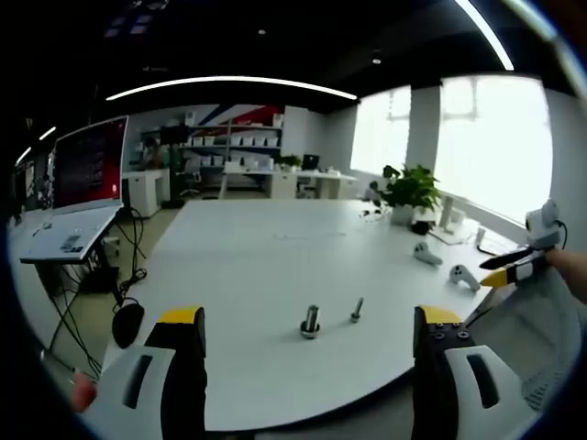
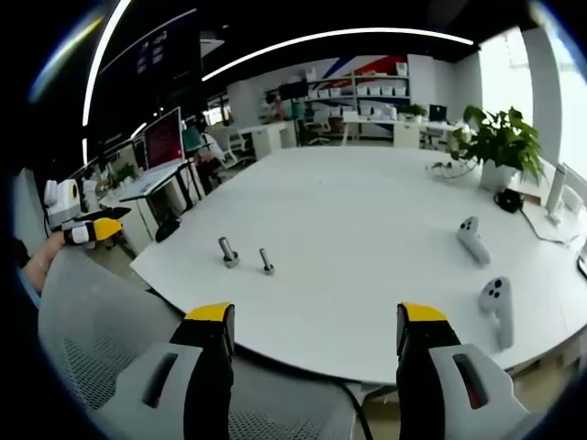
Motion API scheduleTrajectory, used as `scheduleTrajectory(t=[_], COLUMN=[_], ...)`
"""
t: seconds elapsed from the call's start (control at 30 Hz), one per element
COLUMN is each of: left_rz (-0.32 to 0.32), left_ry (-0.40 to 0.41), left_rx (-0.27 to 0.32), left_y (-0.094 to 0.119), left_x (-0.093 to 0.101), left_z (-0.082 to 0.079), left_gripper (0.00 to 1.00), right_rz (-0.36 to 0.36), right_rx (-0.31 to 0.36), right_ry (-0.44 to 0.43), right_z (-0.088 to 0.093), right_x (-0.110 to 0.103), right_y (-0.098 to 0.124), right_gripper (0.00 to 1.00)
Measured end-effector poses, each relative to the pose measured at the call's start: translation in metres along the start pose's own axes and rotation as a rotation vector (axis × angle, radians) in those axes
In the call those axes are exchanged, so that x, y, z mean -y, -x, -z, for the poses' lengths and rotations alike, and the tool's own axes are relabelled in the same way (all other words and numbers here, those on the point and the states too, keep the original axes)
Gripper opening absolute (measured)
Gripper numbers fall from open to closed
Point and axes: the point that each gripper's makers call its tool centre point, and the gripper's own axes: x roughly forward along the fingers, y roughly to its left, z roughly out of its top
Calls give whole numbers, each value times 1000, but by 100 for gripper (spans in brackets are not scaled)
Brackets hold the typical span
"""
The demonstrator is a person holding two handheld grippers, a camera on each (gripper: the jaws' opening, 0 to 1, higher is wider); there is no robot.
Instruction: Place the washer onto the threaded stud by aligning its center hole with the stud, sliding it down to the base, and recovering from edge contact or off-axis alignment until the washer reaches the visible bottom stop.
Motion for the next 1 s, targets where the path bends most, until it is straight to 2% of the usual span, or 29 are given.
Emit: scheduleTrajectory(t=[0.57, 1.0], left_rz=[13, -13], left_ry=[7, 13], left_rx=[3, -4], left_y=[-1, -2], left_x=[1, -2], left_z=[0, 0], left_gripper=[90, 89], right_rz=[-2, -8], right_rx=[-18, -22], right_ry=[-15, -12], right_z=[5, 4], right_x=[-2, -4], right_y=[-2, -2], right_gripper=[70, 66])
